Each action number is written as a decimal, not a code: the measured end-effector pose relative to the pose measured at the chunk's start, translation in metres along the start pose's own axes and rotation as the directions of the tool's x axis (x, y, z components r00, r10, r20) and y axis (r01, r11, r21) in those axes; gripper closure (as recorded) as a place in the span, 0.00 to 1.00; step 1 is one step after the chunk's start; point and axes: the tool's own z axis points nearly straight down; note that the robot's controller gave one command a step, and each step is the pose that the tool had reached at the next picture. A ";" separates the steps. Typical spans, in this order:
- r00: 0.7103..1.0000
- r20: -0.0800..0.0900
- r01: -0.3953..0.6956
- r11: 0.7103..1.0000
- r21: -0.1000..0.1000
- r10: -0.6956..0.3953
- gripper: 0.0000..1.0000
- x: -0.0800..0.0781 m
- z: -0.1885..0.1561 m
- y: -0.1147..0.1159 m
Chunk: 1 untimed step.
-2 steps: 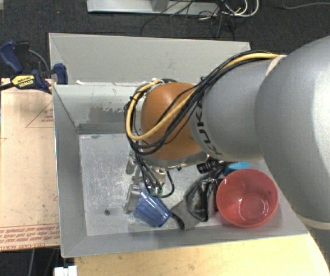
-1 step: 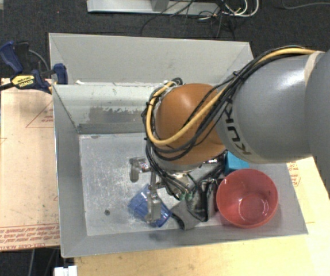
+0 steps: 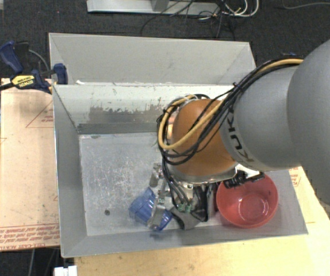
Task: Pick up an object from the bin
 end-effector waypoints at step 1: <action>0.939 0.012 0.343 0.939 -0.001 -0.343 0.00 -0.005 0.054 -0.009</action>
Offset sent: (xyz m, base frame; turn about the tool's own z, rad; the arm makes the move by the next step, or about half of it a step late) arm -0.0106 0.0010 -0.0539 0.0811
